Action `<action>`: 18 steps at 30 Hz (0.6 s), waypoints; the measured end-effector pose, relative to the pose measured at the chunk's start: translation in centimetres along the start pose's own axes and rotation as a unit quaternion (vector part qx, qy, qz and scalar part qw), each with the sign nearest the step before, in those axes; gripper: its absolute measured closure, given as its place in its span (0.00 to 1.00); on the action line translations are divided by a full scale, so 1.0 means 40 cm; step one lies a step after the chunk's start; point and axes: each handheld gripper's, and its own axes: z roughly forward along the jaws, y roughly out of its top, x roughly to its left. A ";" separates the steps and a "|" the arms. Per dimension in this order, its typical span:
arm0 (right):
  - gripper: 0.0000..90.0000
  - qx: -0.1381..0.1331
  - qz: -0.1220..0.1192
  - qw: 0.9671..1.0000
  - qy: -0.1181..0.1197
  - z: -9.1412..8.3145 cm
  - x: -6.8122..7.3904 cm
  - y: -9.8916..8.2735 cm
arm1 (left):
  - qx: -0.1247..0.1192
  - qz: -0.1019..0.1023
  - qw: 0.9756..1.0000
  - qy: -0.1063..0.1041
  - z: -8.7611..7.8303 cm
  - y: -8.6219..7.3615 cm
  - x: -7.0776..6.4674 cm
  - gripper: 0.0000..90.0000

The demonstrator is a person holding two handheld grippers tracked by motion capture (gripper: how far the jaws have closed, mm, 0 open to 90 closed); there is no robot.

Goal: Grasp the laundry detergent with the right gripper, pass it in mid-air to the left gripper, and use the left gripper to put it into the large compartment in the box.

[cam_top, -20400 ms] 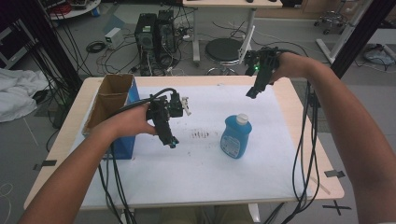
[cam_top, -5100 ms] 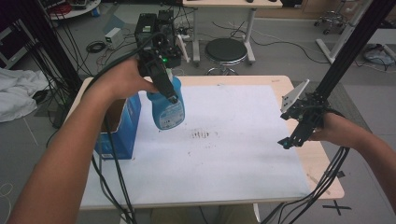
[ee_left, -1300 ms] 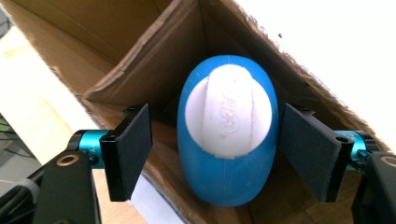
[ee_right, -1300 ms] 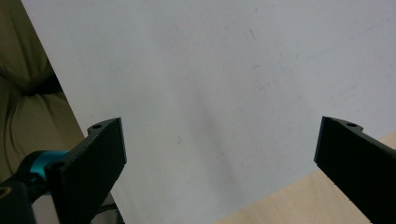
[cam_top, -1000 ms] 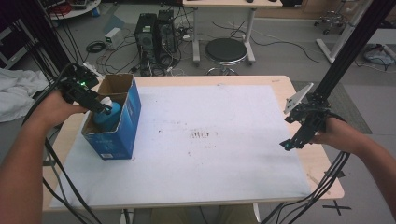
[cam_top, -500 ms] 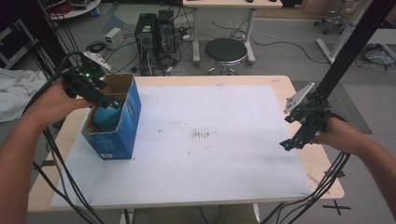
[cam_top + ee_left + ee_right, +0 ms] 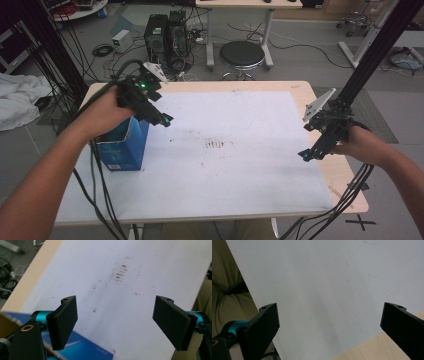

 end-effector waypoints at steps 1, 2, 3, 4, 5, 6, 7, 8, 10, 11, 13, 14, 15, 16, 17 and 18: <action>0.01 -0.001 0.001 1.000 0.000 -0.001 0.001 0.000 | 0.001 0.004 1.000 -0.008 0.011 0.011 -0.008 0.22; 0.01 -0.002 -0.001 1.000 0.000 -0.001 0.002 0.001 | 0.001 0.011 1.000 -0.018 0.022 0.022 -0.015 0.22; 0.01 -0.003 0.000 1.000 0.001 -0.003 0.003 0.001 | -0.001 0.017 1.000 -0.022 0.033 0.032 -0.023 0.22; 0.01 -0.003 0.000 1.000 0.001 -0.003 0.004 0.001 | 0.003 0.026 0.999 -0.024 0.046 0.045 -0.031 0.22; 0.01 -0.003 0.000 1.000 0.001 -0.003 0.004 0.001 | 0.003 0.026 0.999 -0.024 0.046 0.045 -0.031 0.22; 0.01 -0.006 -0.001 1.000 0.000 -0.003 0.004 0.002 | 0.011 0.042 0.998 -0.035 0.067 0.063 -0.043 0.22; 0.01 -0.006 0.000 1.000 -0.001 -0.003 0.006 0.004 | 0.014 0.046 0.998 -0.039 0.078 0.072 -0.049 0.22; 0.01 -0.006 0.000 1.000 -0.001 -0.003 0.008 0.005 | 0.019 0.052 0.998 -0.040 0.088 0.080 -0.055 0.22; 0.01 -0.007 -0.003 1.000 -0.001 -0.003 0.009 0.006 | 0.031 0.066 0.996 -0.041 0.109 0.095 -0.065 0.15; 0.01 -0.007 -0.002 1.000 -0.002 -0.003 0.011 0.007 | 0.034 0.073 0.996 -0.040 0.118 0.101 -0.069 0.09; 0.01 -0.008 0.000 1.000 -0.002 -0.003 0.013 0.009 | 0.034 0.089 0.995 -0.043 0.136 0.111 -0.077 0.09; 0.01 -0.011 -0.001 1.000 -0.002 -0.003 0.013 0.010 | 0.038 0.092 0.994 -0.043 0.147 0.116 -0.080 0.08; 0.01 -0.011 0.000 1.000 -0.002 -0.002 0.014 0.011 | 0.043 0.095 0.994 -0.042 0.158 0.121 -0.081 0.02; 0.01 -0.012 -0.001 1.000 -0.002 -0.001 0.015 0.012 | 0.048 0.099 0.993 -0.044 0.167 0.125 -0.083 0.02; 0.01 -0.012 -0.002 1.000 -0.002 0.000 0.016 0.013 | 0.052 0.103 0.993 -0.042 0.176 0.129 -0.085 0.02; 0.01 -0.010 0.000 1.000 -0.002 0.001 0.017 0.014 | 0.056 0.105 0.992 -0.040 0.185 0.133 -0.086 0.02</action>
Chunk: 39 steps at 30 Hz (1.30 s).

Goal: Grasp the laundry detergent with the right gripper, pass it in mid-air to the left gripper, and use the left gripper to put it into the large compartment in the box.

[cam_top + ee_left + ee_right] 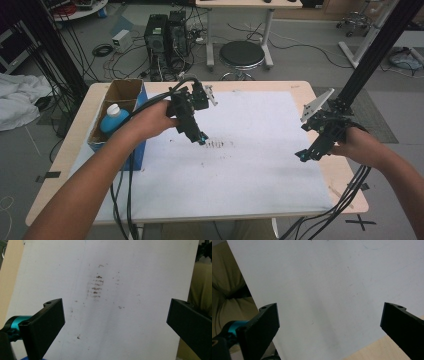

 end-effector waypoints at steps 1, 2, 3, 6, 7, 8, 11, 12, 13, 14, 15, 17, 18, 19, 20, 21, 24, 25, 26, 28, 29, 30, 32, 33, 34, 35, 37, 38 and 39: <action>0.01 0.000 -0.001 1.000 0.000 0.001 0.000 0.000 | 0.002 0.002 1.000 -0.003 0.007 0.005 0.000 0.02; 0.01 0.001 0.001 1.000 0.000 0.002 0.001 0.001 | 0.003 0.004 1.000 -0.003 0.013 0.009 0.000 0.02; 0.01 0.001 0.000 1.000 -0.001 0.002 0.001 0.001 | 0.004 0.004 1.000 -0.003 0.019 0.014 0.000 0.02; 0.01 -0.002 0.003 1.000 -0.001 0.001 0.001 0.001 | 0.007 0.000 1.000 0.000 0.034 0.026 -0.002 0.02; 0.01 -0.003 0.004 1.000 -0.001 0.001 0.001 0.001 | 0.008 -0.003 1.000 0.001 0.039 0.029 -0.003 0.02; 0.01 -0.003 0.004 1.000 -0.001 0.001 0.001 0.001 | 0.008 -0.003 1.000 0.001 0.039 0.029 -0.003 0.02; 0.01 -0.006 0.006 1.000 -0.001 0.002 0.001 0.003 | 0.009 0.000 1.000 -0.007 0.054 0.043 -0.007 0.02; 0.01 -0.006 0.007 1.000 -0.001 0.003 0.001 0.004 | 0.009 0.002 1.000 -0.009 0.058 0.048 -0.009 0.02; 0.01 -0.007 0.007 1.000 -0.001 0.004 0.001 0.005 | 0.008 0.004 1.000 -0.013 0.063 0.053 -0.010 0.02; 0.01 -0.007 0.007 1.000 -0.001 0.004 0.001 0.005 | 0.008 0.004 1.000 -0.013 0.063 0.053 -0.010 0.02; 0.01 -0.007 0.008 1.000 0.000 0.005 0.001 0.007 | 0.012 0.009 1.000 -0.014 0.075 0.065 -0.012 0.02; 0.01 -0.006 0.009 1.000 -0.002 0.010 -0.001 0.011 | 0.014 0.011 1.000 -0.016 0.083 0.074 -0.015 0.02; 0.01 -0.007 0.010 1.000 0.000 0.009 -0.001 0.013 | 0.015 0.014 1.000 -0.017 0.085 0.079 -0.016 0.02; 0.01 -0.009 0.009 1.000 -0.001 0.010 -0.003 0.014 | 0.016 0.017 1.000 -0.019 0.087 0.082 -0.016 0.02; 0.01 -0.010 0.009 1.000 0.001 0.009 -0.004 0.016 | 0.015 0.017 1.000 -0.020 0.089 0.085 -0.017 0.02; 0.01 -0.011 0.009 1.000 0.001 0.010 -0.006 0.017 | 0.015 0.017 1.000 -0.021 0.090 0.087 -0.016 0.02; 0.01 -0.008 0.010 1.000 0.001 0.014 -0.008 0.019 | 0.015 0.016 1.000 -0.023 0.090 0.089 -0.015 0.02; 0.01 -0.008 0.009 1.000 0.002 0.016 -0.010 0.020 | 0.015 0.016 1.000 -0.020 0.091 0.088 -0.014 0.02; 0.01 -0.008 0.009 1.000 0.003 0.017 -0.010 0.023 | 0.016 0.016 0.999 -0.024 0.091 0.087 -0.014 0.02; 0.01 -0.009 0.008 1.000 0.004 0.017 -0.010 0.024 | 0.019 0.019 0.999 -0.022 0.090 0.084 -0.011 0.02; 0.01 -0.009 0.008 1.000 0.004 0.017 -0.010 0.024 | 0.019 0.019 0.999 -0.022 0.090 0.084 -0.011 0.02; 0.01 -0.010 0.006 1.000 0.004 0.018 -0.011 0.026 | 0.019 0.015 0.999 -0.022 0.089 0.081 -0.005 0.02; 0.01 -0.008 0.007 1.000 0.004 0.019 -0.012 0.029 | 0.017 0.012 1.000 -0.020 0.087 0.078 -0.002 0.02; 0.01 -0.007 0.007 1.000 0.004 0.019 -0.012 0.029 | 0.015 0.011 1.000 -0.019 0.085 0.077 -0.001 0.02; 0.01 -0.009 0.005 1.000 0.004 0.019 -0.013 0.030 | 0.015 0.009 1.000 -0.021 0.083 0.075 -0.001 0.02; 0.01 -0.009 0.005 1.000 0.004 0.019 -0.012 0.030 | 0.015 0.008 1.000 -0.020 0.082 0.074 0.000 0.02; 0.01 -0.008 0.005 1.000 0.004 0.018 -0.012 0.030 | 0.015 0.007 1.000 -0.016 0.081 0.071 0.002 0.02; 0.01 -0.008 0.006 1.000 0.004 0.017 -0.012 0.030 | 0.016 0.008 1.000 -0.016 0.080 0.070 0.003 0.02; 0.01 -0.008 0.007 1.000 0.004 0.017 -0.012 0.031 | 0.015 0.004 1.000 -0.015 0.080 0.068 0.002 0.02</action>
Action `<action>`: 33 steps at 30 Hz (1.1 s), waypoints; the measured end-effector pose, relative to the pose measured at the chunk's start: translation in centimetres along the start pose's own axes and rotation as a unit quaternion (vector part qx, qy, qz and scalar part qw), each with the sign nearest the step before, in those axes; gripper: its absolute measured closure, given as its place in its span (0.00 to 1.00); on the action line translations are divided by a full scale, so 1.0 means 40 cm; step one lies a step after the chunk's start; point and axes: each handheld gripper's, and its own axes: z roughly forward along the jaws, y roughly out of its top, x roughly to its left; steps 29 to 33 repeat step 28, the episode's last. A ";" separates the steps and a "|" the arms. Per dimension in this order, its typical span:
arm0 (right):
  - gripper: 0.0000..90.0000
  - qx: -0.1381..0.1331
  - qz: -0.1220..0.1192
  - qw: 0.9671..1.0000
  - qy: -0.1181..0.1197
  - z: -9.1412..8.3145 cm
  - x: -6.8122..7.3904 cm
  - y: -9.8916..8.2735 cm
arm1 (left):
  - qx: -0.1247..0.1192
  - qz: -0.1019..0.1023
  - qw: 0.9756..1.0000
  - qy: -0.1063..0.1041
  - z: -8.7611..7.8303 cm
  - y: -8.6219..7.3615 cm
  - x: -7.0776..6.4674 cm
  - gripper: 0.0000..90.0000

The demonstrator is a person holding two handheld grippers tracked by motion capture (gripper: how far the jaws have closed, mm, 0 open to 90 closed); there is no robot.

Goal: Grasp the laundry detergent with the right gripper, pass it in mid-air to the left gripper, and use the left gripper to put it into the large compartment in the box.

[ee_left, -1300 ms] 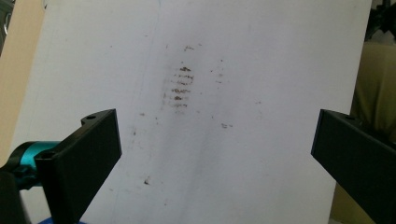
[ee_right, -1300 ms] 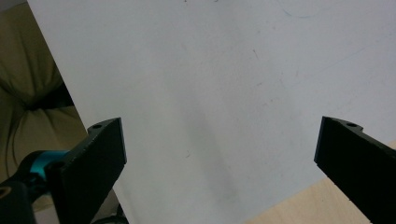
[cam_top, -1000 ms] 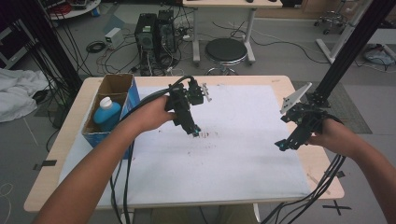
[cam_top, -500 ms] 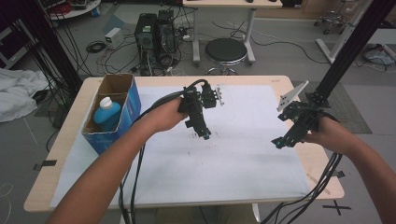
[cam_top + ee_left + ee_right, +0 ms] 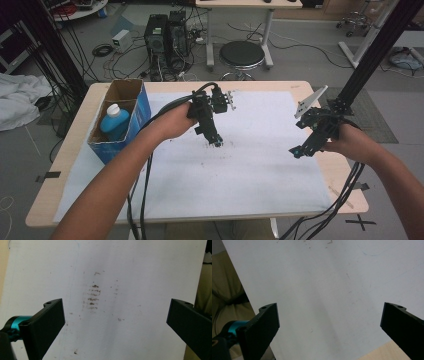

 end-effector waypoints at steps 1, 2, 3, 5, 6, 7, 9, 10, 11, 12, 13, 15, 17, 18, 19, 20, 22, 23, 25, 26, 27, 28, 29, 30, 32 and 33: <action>0.01 0.000 0.000 1.000 0.000 0.000 0.000 0.000 | 0.000 0.000 1.000 0.000 0.000 0.000 0.000 0.02; 0.01 -0.001 -0.002 1.000 0.000 -0.001 -0.001 0.002 | 0.003 0.001 1.000 0.002 -0.001 -0.003 0.000 0.02; 0.01 -0.001 -0.001 1.000 0.000 -0.001 0.000 0.003 | 0.003 0.004 1.000 0.002 -0.002 -0.004 0.001 0.02; 0.01 0.000 0.000 1.000 0.000 -0.001 0.000 0.004 | 0.002 0.002 1.000 0.001 -0.003 -0.007 0.002 0.02; 0.01 -0.001 -0.001 1.000 0.001 0.000 0.000 0.006 | 0.001 0.001 1.000 0.001 -0.003 -0.008 0.002 0.02; 0.01 -0.001 -0.002 1.000 0.001 0.001 0.000 0.006 | 0.001 0.001 1.000 0.001 -0.004 -0.010 0.003 0.02; 0.01 0.000 -0.005 1.000 0.002 0.003 -0.001 0.008 | -0.002 -0.003 1.000 0.001 -0.006 -0.014 0.005 0.02; 0.01 0.002 -0.003 1.000 0.002 0.003 0.000 0.009 | 0.000 -0.002 1.000 0.001 -0.007 -0.016 0.007 0.02; 0.01 0.002 -0.004 1.000 0.002 0.004 -0.001 0.010 | -0.001 -0.004 1.000 0.002 -0.008 -0.018 0.007 0.02; 0.01 0.002 -0.003 1.000 0.002 0.004 -0.001 0.011 | -0.001 -0.003 1.000 0.003 -0.009 -0.019 0.009 0.02; 0.01 0.002 -0.003 1.000 0.003 0.004 -0.001 0.011 | -0.002 -0.006 1.000 0.002 -0.009 -0.021 0.009 0.02; 0.01 0.001 -0.004 1.000 0.003 0.005 -0.001 0.012 | -0.001 -0.006 1.000 0.003 -0.011 -0.023 0.012 0.02; 0.01 0.003 -0.005 1.000 0.003 0.006 0.000 0.012 | -0.003 -0.008 1.000 0.003 -0.012 -0.025 0.013 0.02; 0.01 0.002 -0.006 1.000 0.002 0.006 0.000 0.012 | -0.003 -0.008 1.000 0.003 -0.012 -0.025 0.014 0.02; 0.01 0.003 -0.005 1.000 0.002 0.006 0.001 0.012 | -0.003 -0.007 1.000 0.002 -0.013 -0.026 0.014 0.02; 0.01 0.004 -0.005 1.000 0.002 0.006 0.001 0.013 | -0.004 -0.010 1.000 0.003 -0.013 -0.027 0.013 0.02; 0.01 0.004 -0.005 1.000 0.001 0.006 0.002 0.013 | -0.003 -0.009 1.000 0.005 -0.014 -0.029 0.015 0.02; 0.01 0.004 -0.005 1.000 0.001 0.006 0.002 0.013 | -0.002 -0.010 1.000 0.005 -0.015 -0.031 0.016 0.02; 0.01 0.004 -0.006 1.000 0.002 0.005 0.003 0.012 | -0.003 -0.011 1.000 0.006 -0.016 -0.033 0.017 0.02; 0.01 0.003 -0.006 1.000 0.002 0.005 0.003 0.012 | -0.003 -0.013 1.000 0.007 -0.017 -0.035 0.018 0.02; 0.01 0.002 -0.006 1.000 0.002 0.005 0.003 0.013 | -0.004 -0.012 1.000 0.007 -0.018 -0.036 0.020 0.02; 0.01 0.002 -0.007 1.000 0.002 0.005 0.003 0.012 | -0.005 -0.014 1.000 0.007 -0.019 -0.038 0.020 0.02; 0.01 0.002 -0.007 1.000 0.002 0.005 0.003 0.012 | -0.005 -0.014 1.000 0.007 -0.019 -0.038 0.020 0.02; 0.01 0.002 -0.007 1.000 0.002 0.005 0.003 0.012 | -0.005 -0.014 1.000 0.007 -0.019 -0.038 0.020 0.02; 0.01 0.002 -0.007 1.000 0.002 0.005 0.003 0.012 | -0.005 -0.014 1.000 0.007 -0.019 -0.038 0.020 0.02; 0.01 0.002 -0.007 1.000 0.002 0.005 0.003 0.012 | -0.005 -0.014 1.000 0.007 -0.019 -0.038 0.020 0.02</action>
